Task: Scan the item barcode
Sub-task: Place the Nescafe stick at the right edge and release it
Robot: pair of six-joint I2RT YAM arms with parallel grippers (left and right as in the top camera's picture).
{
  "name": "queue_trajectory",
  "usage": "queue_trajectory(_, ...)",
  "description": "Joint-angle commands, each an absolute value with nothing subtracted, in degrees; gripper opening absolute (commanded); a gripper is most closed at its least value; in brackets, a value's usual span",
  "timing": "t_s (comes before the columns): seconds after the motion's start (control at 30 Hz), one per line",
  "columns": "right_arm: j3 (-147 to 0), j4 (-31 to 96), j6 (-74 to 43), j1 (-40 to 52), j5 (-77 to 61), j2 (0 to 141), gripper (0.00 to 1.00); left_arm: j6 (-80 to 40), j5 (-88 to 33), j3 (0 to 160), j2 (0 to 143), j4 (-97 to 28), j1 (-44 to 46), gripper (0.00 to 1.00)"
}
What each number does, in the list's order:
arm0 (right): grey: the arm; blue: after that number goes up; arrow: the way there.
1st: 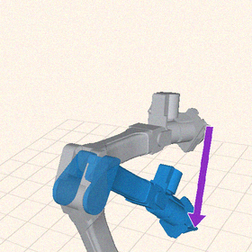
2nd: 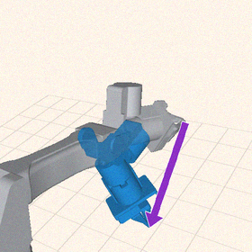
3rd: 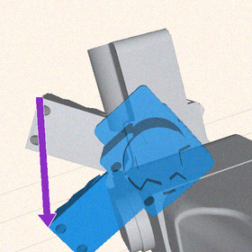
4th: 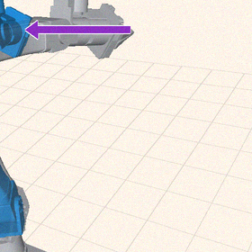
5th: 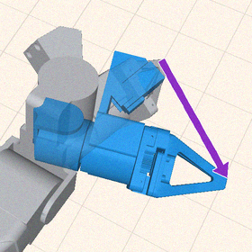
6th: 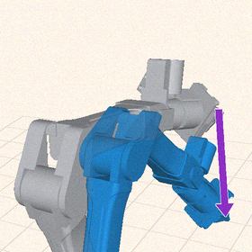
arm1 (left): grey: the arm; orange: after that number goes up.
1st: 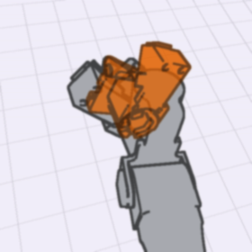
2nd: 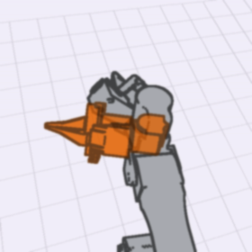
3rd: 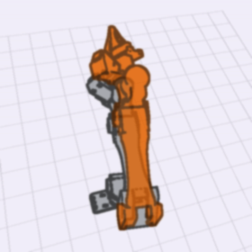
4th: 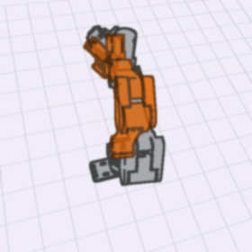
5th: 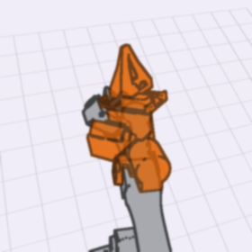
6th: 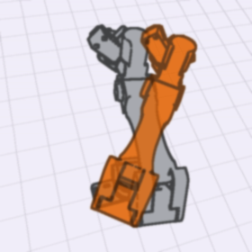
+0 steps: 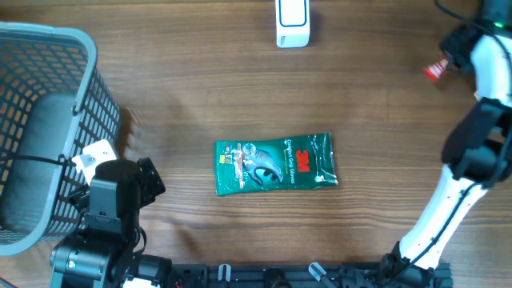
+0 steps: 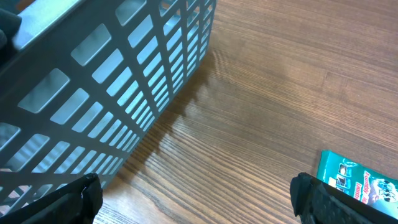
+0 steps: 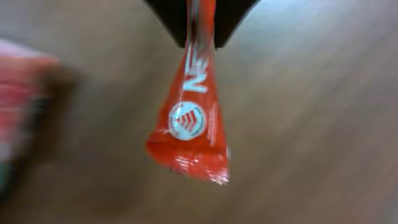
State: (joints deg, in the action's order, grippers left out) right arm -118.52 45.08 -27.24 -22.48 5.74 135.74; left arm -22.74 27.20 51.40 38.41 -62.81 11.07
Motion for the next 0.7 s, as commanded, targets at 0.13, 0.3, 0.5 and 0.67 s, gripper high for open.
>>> queue_trajectory(0.13, -120.49, 52.18, -23.99, -25.80, -4.71, 131.44, 0.99, -21.82, 27.75, 51.99, 38.30, -62.65, 10.59, 1.00)
queue_trajectory(0.3, -120.57, 64.90, -26.85, -22.20, -21.61, 124.70, 1.00, -21.82, 27.75, 51.99, 38.30, -62.65, 10.59, 1.00)
queue_trajectory(0.5, -120.57, 83.50, -22.39, -11.11, -23.16, 119.83, 0.99, -21.82, 27.75, 51.99, 38.30, -62.65, 10.59, 1.00)
queue_trajectory(0.67, -119.61, 92.18, -18.68, -0.69, -24.77, 119.22, 0.94, -21.82, 27.75, 51.99, 38.30, -62.65, 10.59, 1.00)
